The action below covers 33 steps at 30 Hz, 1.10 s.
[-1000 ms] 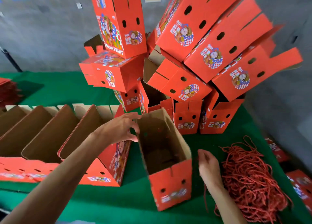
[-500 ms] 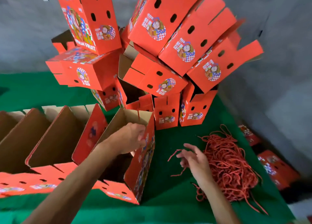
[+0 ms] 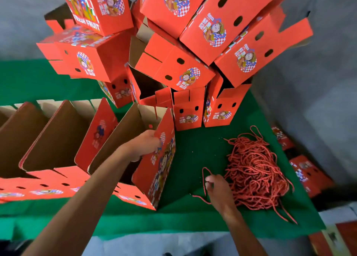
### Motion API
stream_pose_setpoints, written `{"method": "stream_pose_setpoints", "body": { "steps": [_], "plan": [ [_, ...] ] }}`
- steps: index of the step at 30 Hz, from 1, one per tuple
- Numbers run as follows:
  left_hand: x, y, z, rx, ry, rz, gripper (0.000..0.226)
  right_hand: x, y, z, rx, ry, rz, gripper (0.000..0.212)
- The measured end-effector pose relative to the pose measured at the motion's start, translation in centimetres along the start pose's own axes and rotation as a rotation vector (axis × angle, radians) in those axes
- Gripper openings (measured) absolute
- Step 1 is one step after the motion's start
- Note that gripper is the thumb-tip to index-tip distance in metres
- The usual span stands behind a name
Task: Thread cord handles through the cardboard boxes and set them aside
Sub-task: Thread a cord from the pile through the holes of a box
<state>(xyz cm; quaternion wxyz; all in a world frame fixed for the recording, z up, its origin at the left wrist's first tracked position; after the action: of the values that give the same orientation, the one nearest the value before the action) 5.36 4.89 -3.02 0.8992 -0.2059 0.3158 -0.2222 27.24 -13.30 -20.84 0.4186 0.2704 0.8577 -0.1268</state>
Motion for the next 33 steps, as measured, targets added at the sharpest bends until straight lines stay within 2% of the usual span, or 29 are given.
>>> {"method": "stream_pose_setpoints", "body": {
  "steps": [2, 4, 7, 10, 13, 15, 17, 20, 22, 26, 33],
  "plan": [
    [-0.2, 0.0, 0.2, 0.000, -0.007, -0.022, 0.027, 0.9, -0.3, -0.3, -0.003, 0.007, -0.221, 0.015],
    [-0.3, 0.0, 0.5, 0.002, 0.013, -0.022, 0.033, 1.8, -0.7, -0.6, -0.019, -0.062, -0.348, 0.027],
    [-0.4, 0.2, 0.9, -0.019, 0.056, -0.070, 0.050, 3.7, -0.9, -0.8, -0.130, -0.195, -0.288, 0.031],
    [-0.6, 1.0, 0.8, -0.096, 0.009, -0.055, 0.045, 4.6, -0.5, -1.8, -0.243, -0.277, -0.254, 0.018],
    [-1.6, 1.7, -0.4, -0.214, -0.109, 0.031, 0.044, 4.8, 0.5, -2.4, -0.302, -0.340, -0.304, 0.022],
    [-2.2, 1.8, -1.6, -0.277, -0.188, 0.047, 0.043, 4.3, 1.1, -3.1, -0.214, -0.141, -0.351, 0.020],
    [-2.4, 1.7, -2.7, -0.327, -0.252, 0.049, 0.043, 3.5, 2.2, -4.8, -0.076, 0.256, -0.349, 0.014],
    [-2.3, 1.7, -3.1, -0.351, -0.297, 0.046, 0.041, 2.9, 4.7, -8.5, 0.062, 0.626, -0.186, 0.002],
    [-2.3, 1.8, -3.1, -0.347, -0.306, 0.043, 0.040, 2.9, 6.2, -10.7, 0.085, 0.794, -0.140, 0.008],
    [-2.2, 2.0, -3.3, -0.349, -0.330, 0.021, 0.037, 3.3, 7.9, -12.3, 0.114, 0.871, -0.126, 0.014],
    [-2.2, 2.1, -3.4, -0.333, -0.330, -0.011, 0.038, 4.4, 8.0, -12.9, 0.059, 0.739, -0.103, 0.012]
  ]
}}
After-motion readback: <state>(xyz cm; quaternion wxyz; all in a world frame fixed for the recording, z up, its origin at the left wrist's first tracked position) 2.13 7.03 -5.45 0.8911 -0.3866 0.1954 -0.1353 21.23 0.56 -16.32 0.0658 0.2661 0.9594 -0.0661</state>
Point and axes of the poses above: each hand's wrist, its own y-axis towards the middle knuckle, its own x-axis out of the palm, z = x × y, the point moved 1 cm from there along y, towards the middle knuckle, and after that the axes turned 15 degrees about z, right-handed, at the moved point
